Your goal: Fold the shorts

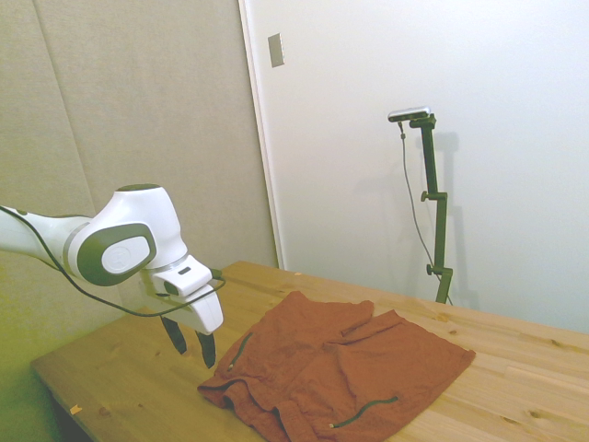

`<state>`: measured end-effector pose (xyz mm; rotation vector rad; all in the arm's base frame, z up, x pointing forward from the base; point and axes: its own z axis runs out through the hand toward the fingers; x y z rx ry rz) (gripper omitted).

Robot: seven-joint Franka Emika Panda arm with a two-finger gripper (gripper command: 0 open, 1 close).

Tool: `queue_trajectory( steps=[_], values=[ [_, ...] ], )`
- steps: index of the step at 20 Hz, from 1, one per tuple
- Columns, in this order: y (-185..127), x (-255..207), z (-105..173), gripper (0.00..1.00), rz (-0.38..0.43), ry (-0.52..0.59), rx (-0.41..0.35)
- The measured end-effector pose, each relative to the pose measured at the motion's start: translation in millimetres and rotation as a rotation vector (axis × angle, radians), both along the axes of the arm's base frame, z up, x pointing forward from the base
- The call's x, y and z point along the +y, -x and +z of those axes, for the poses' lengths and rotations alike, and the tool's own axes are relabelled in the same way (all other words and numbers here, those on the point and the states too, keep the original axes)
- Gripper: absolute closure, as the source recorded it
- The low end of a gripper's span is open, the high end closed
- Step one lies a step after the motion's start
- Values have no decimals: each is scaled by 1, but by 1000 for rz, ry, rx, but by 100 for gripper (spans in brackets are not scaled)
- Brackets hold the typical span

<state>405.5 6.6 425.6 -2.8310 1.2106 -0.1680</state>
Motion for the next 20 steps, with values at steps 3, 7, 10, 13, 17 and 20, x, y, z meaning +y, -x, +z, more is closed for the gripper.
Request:
queue_trajectory(
  steps=[3, 7, 10, 13, 17, 20],
  values=[
    [-6, 1, 4, 0, 9, 39, -13],
    [-24, 27, 5, 0, 24, 116, -40],
    [-24, 51, -8, 0, 69, 243, -34],
    [-10, 65, -27, 0, 108, 401, -30],
    [11, 70, -49, 0, 157, 574, -33],
    [22, 84, -61, 0, 212, 607, -44]
  ],
)
